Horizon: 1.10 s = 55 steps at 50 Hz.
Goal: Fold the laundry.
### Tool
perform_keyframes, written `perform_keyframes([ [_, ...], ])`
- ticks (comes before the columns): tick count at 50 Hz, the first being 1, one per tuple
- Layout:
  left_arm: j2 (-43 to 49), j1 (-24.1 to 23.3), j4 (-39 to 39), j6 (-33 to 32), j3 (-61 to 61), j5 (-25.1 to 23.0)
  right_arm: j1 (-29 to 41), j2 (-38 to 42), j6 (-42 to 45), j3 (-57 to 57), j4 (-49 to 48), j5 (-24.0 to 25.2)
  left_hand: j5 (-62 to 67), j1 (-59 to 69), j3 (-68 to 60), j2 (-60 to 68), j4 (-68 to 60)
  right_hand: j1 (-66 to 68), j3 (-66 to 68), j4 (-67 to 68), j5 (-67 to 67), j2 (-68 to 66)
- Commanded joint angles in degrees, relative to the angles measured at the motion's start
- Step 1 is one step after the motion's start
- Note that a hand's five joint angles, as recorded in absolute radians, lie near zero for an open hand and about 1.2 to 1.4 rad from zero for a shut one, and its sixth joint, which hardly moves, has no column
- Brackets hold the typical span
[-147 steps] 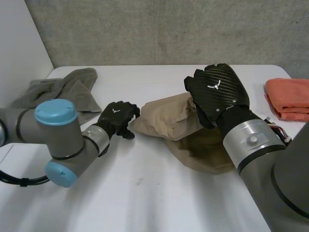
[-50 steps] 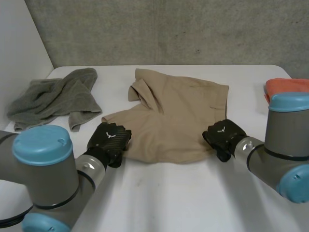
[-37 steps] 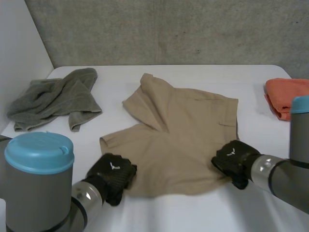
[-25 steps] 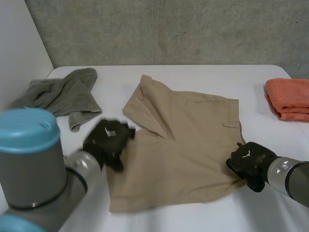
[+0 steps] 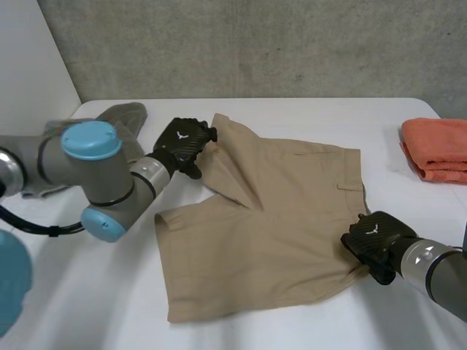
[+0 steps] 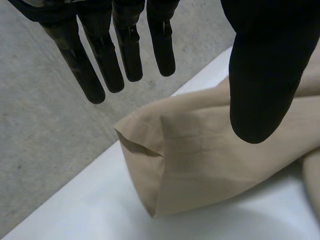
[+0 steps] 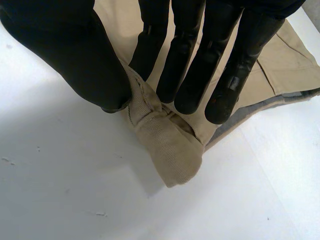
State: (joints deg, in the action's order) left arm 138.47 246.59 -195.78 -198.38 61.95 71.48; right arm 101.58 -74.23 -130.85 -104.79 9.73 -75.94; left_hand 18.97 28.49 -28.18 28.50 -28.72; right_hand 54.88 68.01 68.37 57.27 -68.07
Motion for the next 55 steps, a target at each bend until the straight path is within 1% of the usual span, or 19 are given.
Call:
perform_keyframes([
  [1, 6.98, -0.24, 1.02, -0.08, -6.92, -2.05, 0.37, 0.49, -0.63, -0.5, -0.77, 0.0, 7.32, 7.79, -8.11, 7.79, -7.56, 25.12, 11.99, 11.63, 12.73, -11.93],
  [5, 9.79, -0.24, 2.77, -0.16, -10.7, -1.79, 0.37, 0.58, -0.63, -0.85, -1.38, 0.0, 14.36, 14.83, -15.15, 14.83, -14.61, 25.12, 11.99, 11.63, 12.73, -11.93],
  [8, 11.2, -0.24, 4.09, -0.34, -12.73, -0.56, 0.29, 0.58, -0.63, -1.12, -1.47, 0.0, 31.33, 31.8, -32.11, 31.79, -31.57, 25.12, 11.99, 11.63, 12.73, -11.93],
  [9, 11.21, -0.24, 4.27, -0.78, -12.73, 0.92, 0.2, 0.58, -0.63, -1.29, -1.56, 0.0, 40.37, 40.84, -41.16, 40.84, -40.61, 25.12, 11.99, 11.63, 12.73, -11.93],
  [12, 10.77, -0.15, 4.18, -2.62, -12.2, 4.62, 0.2, 0.58, -0.72, -1.47, -1.56, 0.0, 51.01, 51.48, -51.8, 51.47, -51.25, 25.12, 11.99, 11.63, 12.73, -11.93],
  [13, 10.33, -0.15, 4.18, -4.63, -11.51, 7.24, 0.2, 0.66, -0.72, -1.56, -1.56, 0.0, 51.03, 51.51, -51.82, 51.5, -51.28, 25.12, 11.99, 11.63, 12.73, -11.93],
  [17, 7.62, -0.24, 4.01, -11.39, -7.91, 11.74, 0.11, 0.66, -0.72, -1.56, -1.56, 0.0, 51.03, 51.51, -51.82, 51.5, -51.28, 25.12, 11.99, 11.63, 12.73, -11.93],
  [21, 3.75, -0.5, 3.83, -16.93, -2.12, 13.24, 0.29, 0.58, -0.72, -1.47, -1.56, 0.0, 51.03, 51.51, -51.82, 51.5, -51.28, 25.12, 11.99, 11.63, 12.73, -11.93],
  [26, -0.3, -1.12, 3.22, -17.3, 2.91, 14.12, 0.55, 0.58, -0.98, -1.47, -1.65, 0.0, 51.03, 51.51, -51.82, 51.5, -51.28, 25.12, 11.99, 11.63, 12.73, -11.93],
  [31, -1.27, -1.99, 2.86, -16.78, 4.5, 16.84, 0.99, 0.57, -1.94, -1.56, -2.96, 0.0, 51.03, 51.51, -51.82, 51.5, -51.28, 25.12, 11.99, 11.63, 12.73, -11.93],
  [32, -1.36, -2.6, 2.78, -16.69, 4.5, 17.46, 1.25, 0.49, -2.56, -1.56, -3.23, 0.09, 49.39, 49.86, -50.18, 49.86, -49.64, 25.12, 11.99, 11.63, 12.73, -11.93],
  [33, -1.36, -2.87, 2.78, -16.69, 4.5, 17.72, 1.43, 0.57, -3.17, -1.65, -3.49, 0.09, 40.38, 40.86, -41.17, 40.85, -40.63, 25.12, 11.99, 11.63, 12.73, -11.93],
  [35, -1.45, -3.22, 2.78, -16.69, 4.5, 17.99, 1.87, 0.49, -5.28, -1.65, -3.76, 0.17, 12.02, 12.49, -12.81, 12.49, -12.26, 25.12, 11.99, 11.63, 12.73, -11.93],
  [36, -1.45, -3.49, 2.86, -16.69, 4.76, 18.51, 1.87, 0.49, -5.64, -1.65, -3.84, 0.17, -9.12, -8.64, 8.33, -8.65, 8.87, 25.12, 11.99, 11.63, 12.73, -11.93],
  [38, -1.62, -3.75, 3.04, -16.6, 4.85, 19.22, 1.96, 0.4, -6.95, -1.56, -3.93, 0.52, -10.17, -9.7, 9.38, -9.7, 9.93, 25.12, 11.99, 11.63, 12.73, -11.93],
  [42, -7.15, -4.02, 3.66, -13.62, 7.56, 21.68, 1.87, -0.04, -9.23, -0.77, -4.28, 2.89, -10.17, -9.7, 9.38, -9.7, 9.93, 25.12, 11.99, 11.63, 12.73, -11.93],
  [49, -22.18, -4.46, 5.23, 0.52, 19.25, 22.38, 1.6, -0.04, -17.23, 2.3, -4.55, 4.92, -6.48, -6.0, 5.69, -6.01, 6.23, 25.12, 11.99, 11.63, 12.73, -11.93],
  [51, -26.99, -5.15, 8.29, 4.56, 23.63, 22.3, 1.52, 0.05, -21.01, 3.71, -4.9, 5.01, -3.97, -3.49, 3.18, -3.5, 3.72, 25.12, 11.99, 11.63, 12.73, -11.93],
  [55, -32.48, -6.65, 14.2, 8.45, 28.58, 22.12, 1.34, 0.57, -26.02, 6.17, -5.43, 5.01, -3.11, -2.63, 2.32, -2.64, 2.86, 25.12, 11.99, 11.63, 12.73, -11.93],
])
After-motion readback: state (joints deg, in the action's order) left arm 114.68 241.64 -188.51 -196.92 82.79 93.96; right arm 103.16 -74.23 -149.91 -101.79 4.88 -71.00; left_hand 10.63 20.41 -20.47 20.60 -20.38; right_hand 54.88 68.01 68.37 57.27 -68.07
